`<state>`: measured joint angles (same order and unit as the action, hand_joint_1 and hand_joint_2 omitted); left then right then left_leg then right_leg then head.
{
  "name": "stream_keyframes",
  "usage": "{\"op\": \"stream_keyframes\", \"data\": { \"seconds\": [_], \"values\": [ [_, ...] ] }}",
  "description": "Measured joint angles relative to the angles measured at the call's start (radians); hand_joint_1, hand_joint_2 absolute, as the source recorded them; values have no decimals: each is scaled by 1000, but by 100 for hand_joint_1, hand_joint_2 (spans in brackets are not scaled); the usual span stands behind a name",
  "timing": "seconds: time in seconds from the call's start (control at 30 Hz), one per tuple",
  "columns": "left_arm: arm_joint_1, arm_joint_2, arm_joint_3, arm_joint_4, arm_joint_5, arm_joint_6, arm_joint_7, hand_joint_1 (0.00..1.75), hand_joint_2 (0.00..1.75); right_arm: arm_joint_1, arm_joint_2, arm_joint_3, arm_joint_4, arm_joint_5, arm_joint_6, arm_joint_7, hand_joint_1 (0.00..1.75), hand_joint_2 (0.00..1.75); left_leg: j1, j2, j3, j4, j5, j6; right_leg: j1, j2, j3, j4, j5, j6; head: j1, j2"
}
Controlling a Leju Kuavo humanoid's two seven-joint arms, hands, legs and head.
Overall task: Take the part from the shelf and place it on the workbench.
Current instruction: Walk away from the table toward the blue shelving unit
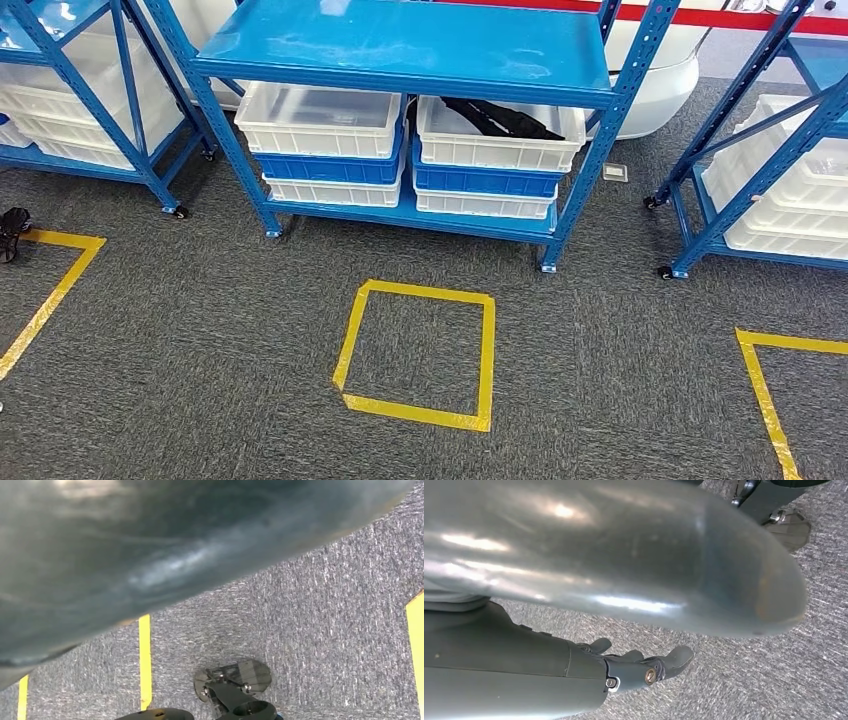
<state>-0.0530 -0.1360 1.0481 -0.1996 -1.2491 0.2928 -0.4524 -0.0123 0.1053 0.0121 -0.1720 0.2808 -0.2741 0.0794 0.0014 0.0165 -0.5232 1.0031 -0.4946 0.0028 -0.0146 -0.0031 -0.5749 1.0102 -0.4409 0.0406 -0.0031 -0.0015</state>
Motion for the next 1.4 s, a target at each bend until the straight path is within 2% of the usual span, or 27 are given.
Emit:
{"op": "stream_keyframes", "data": {
  "seconds": [0.97,1.23,1.33,1.4],
  "values": [
    [0,0,13,0,5,-29,26,0,0,0,-4,17,0,17,7,9,0,0,-3,0,0,1,-1,1,-3,0,0,-1,0,0,0,0],
    [0,0,14,0,6,-28,27,0,0,0,-4,19,0,19,5,9,0,0,-8,0,-1,8,-4,8,-9,0,1,-1,2,3,0,0],
    [0,0,15,0,6,-29,27,0,0,0,-4,19,0,20,4,9,0,0,-11,0,-4,11,-6,14,-12,0,1,-4,5,8,0,0],
    [0,-1,16,0,7,-29,27,0,0,0,-4,20,0,21,3,9,0,0,-6,1,-1,1,1,23,-10,0,1,-6,5,14,0,0]
  ]
}}
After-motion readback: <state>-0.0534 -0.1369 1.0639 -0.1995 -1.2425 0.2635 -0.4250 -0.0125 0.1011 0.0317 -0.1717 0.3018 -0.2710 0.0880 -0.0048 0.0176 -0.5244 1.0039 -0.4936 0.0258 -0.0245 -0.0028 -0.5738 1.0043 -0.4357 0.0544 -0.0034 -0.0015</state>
